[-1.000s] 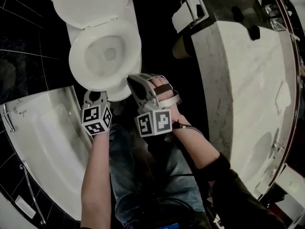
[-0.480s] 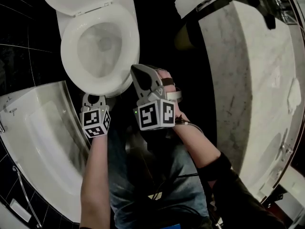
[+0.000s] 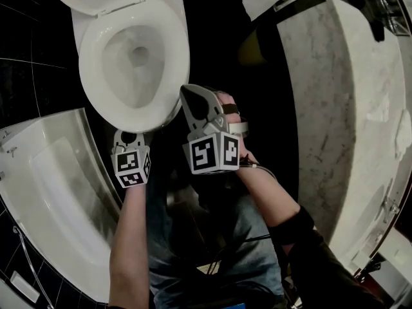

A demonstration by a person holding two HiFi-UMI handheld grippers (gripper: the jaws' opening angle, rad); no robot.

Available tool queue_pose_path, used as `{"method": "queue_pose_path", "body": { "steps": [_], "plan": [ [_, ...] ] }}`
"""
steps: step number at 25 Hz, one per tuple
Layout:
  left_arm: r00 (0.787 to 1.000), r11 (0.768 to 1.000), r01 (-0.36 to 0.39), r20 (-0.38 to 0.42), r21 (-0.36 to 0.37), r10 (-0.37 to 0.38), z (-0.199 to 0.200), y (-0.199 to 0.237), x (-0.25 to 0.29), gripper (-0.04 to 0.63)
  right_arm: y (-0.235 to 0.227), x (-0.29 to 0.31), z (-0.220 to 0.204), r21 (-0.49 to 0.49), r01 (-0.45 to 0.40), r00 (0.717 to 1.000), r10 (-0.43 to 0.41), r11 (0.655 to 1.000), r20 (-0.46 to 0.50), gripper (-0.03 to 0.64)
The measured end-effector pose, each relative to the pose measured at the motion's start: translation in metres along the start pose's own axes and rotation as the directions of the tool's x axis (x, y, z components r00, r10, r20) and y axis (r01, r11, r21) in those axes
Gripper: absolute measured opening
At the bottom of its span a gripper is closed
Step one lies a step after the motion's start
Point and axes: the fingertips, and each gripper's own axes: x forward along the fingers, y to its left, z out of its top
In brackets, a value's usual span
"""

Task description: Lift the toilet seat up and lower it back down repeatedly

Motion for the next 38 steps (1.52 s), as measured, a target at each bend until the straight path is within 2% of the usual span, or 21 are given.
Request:
{"method": "queue_pose_path", "body": {
  "steps": [9, 18, 21, 25, 26, 28, 31, 35, 38],
  "plan": [
    [0.995, 1.000, 0.002, -0.101, 0.011, -0.001, -0.025, 0.000, 0.011, -0.015, -0.003, 0.003, -0.001, -0.001, 0.016, 1.000, -0.016, 1.000, -0.005, 0.018],
    [0.975, 1.000, 0.018, -0.221, 0.024, -0.012, -0.049, 0.001, 0.020, -0.015, -0.008, -0.008, 0.003, -0.008, 0.032, 0.999, -0.032, 0.999, -0.011, 0.018],
    [0.959, 1.000, 0.016, -0.284, 0.019, -0.009, -0.055, 0.003, 0.019, -0.015, -0.011, -0.016, 0.010, -0.013, 0.038, 0.999, -0.039, 0.999, -0.007, 0.018],
    [0.920, 1.000, 0.002, -0.392, -0.030, -0.014, -0.067, -0.002, -0.004, -0.015, -0.020, -0.036, 0.026, -0.016, 0.048, 0.999, -0.048, 0.999, -0.002, 0.018],
    [0.917, 0.999, -0.008, -0.399, -0.037, -0.008, -0.069, -0.002, -0.013, -0.015, -0.024, -0.041, 0.030, -0.016, 0.051, 0.999, -0.051, 0.999, 0.000, 0.018],
    [0.926, 0.999, -0.018, -0.378, -0.039, 0.002, -0.060, -0.003, -0.028, -0.015, -0.032, -0.054, 0.040, -0.016, 0.061, 0.998, -0.061, 0.998, 0.005, 0.018],
    [0.950, 0.999, -0.015, -0.311, -0.032, 0.004, -0.020, -0.011, -0.050, -0.015, -0.046, -0.077, 0.057, -0.013, 0.072, 0.997, -0.072, 0.997, 0.010, 0.018],
    [0.982, 1.000, -0.023, -0.186, -0.010, 0.021, 0.067, -0.024, -0.097, -0.015, -0.062, -0.119, 0.095, -0.009, 0.070, 0.997, -0.070, 0.998, 0.023, 0.018],
    [0.996, 0.999, -0.033, -0.084, 0.004, 0.033, 0.146, -0.037, -0.151, -0.015, -0.076, -0.161, 0.132, 0.017, 0.060, 0.997, -0.060, 0.998, 0.037, 0.018]
  ]
}}
